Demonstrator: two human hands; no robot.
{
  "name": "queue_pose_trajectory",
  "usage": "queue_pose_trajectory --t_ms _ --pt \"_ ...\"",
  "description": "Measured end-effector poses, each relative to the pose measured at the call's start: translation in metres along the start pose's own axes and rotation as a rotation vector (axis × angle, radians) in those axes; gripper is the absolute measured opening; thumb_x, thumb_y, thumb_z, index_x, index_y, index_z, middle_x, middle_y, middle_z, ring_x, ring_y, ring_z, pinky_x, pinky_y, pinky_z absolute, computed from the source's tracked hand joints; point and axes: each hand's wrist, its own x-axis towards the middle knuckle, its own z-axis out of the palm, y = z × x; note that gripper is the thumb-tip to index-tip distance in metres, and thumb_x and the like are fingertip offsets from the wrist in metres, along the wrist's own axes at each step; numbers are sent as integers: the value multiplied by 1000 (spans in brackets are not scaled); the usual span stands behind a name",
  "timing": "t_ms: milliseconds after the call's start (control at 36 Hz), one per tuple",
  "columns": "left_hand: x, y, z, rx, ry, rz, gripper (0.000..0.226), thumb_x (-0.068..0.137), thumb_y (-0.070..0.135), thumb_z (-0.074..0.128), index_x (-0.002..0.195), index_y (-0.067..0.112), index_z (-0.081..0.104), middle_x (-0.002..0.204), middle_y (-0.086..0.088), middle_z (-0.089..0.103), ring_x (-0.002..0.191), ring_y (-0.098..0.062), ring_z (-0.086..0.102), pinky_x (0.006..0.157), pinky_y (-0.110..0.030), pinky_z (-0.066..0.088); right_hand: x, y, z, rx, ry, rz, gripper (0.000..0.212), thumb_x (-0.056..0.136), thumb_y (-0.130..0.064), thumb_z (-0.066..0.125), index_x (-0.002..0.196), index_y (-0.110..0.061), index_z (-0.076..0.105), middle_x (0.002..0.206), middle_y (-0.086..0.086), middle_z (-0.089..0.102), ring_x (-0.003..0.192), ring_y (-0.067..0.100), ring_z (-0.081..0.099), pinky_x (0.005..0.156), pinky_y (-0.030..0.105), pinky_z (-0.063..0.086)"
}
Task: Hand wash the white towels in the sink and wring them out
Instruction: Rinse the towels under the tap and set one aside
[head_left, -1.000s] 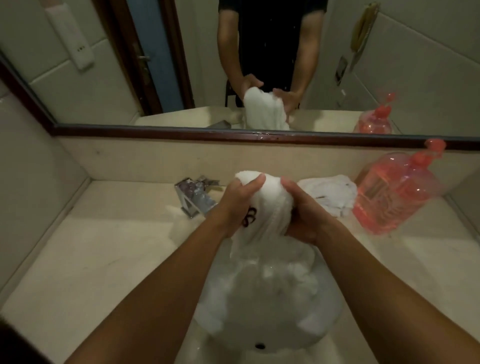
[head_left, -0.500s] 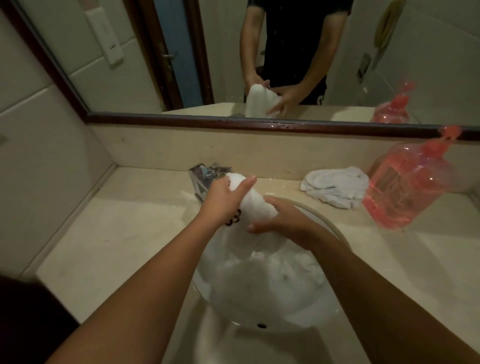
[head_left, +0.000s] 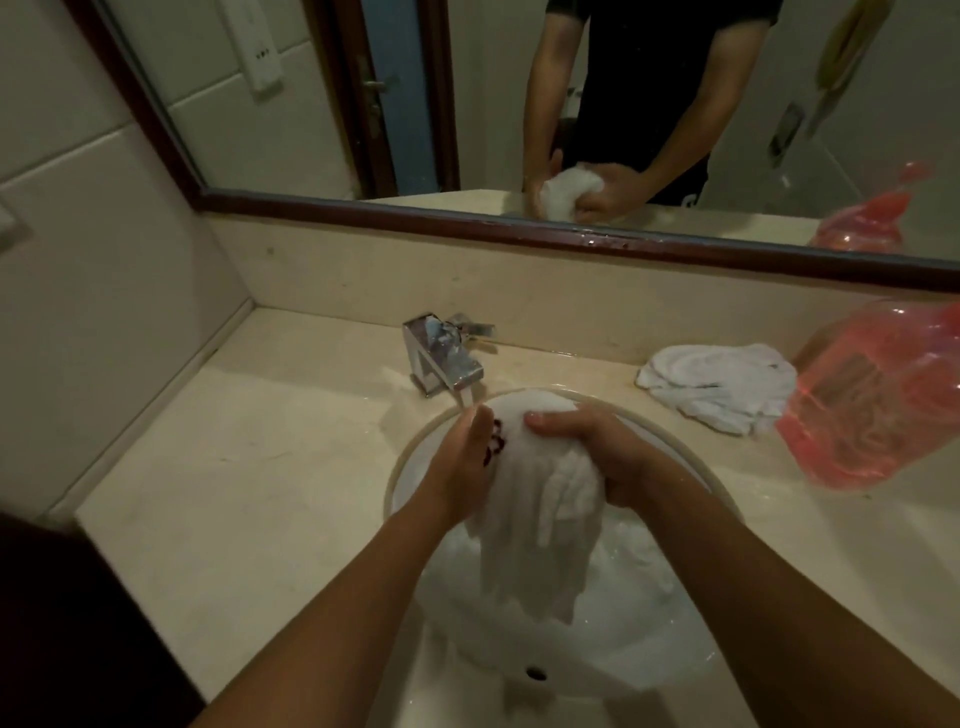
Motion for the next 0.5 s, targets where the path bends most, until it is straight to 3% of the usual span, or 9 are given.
queue_pose_trajectory --t_ms 56,83,139,222,361,444,500 --pt "9 -26 4 -181 8 -125 113 51 109 53 123 23 68 116 2 75 116 -14 71 99 -32 57 12 9 1 65 -28 54 69 79 -31 81 133 10 66 127 31 70 111 44 70 104 53 56" --pt "14 -36 4 -218 12 -166 114 54 106 58 127 19 68 120 -6 76 119 -23 71 103 -45 57 18 14 2 95 -45 70 72 79 -32 81 134 10 65 129 32 69 112 44 70 103 52 56" --pt "24 -50 0 -241 29 -197 112 64 102 57 133 15 68 124 -11 76 119 -31 71 105 -56 56 31 19 6 159 -71 96 72 82 -33 81 137 11 64 131 32 68 114 43 69 101 50 58" --pt "41 -69 -9 -214 126 -267 105 70 101 51 130 18 70 119 -8 78 113 -29 74 100 -54 58 53 22 12 212 16 93 61 87 -32 74 133 7 67 129 30 71 106 39 74 93 47 60" --pt "64 -82 -27 -194 273 -341 90 73 102 37 100 27 80 107 -2 81 107 -29 74 99 -48 58 87 35 1 191 123 25 58 77 -40 81 122 -5 75 119 17 78 102 30 77 101 46 57" --pt "71 -82 -28 -197 298 -360 74 91 88 37 103 26 75 104 -1 79 101 -24 73 97 -44 58 99 60 -6 117 138 46 81 70 -66 87 133 -17 73 129 9 76 119 28 73 113 50 50" --pt "80 -97 -28 -216 360 -362 97 75 102 37 115 21 73 109 -4 78 103 -28 72 100 -51 57 108 78 -4 180 94 60 101 65 -79 86 144 -19 66 140 10 71 133 32 65 119 53 43"
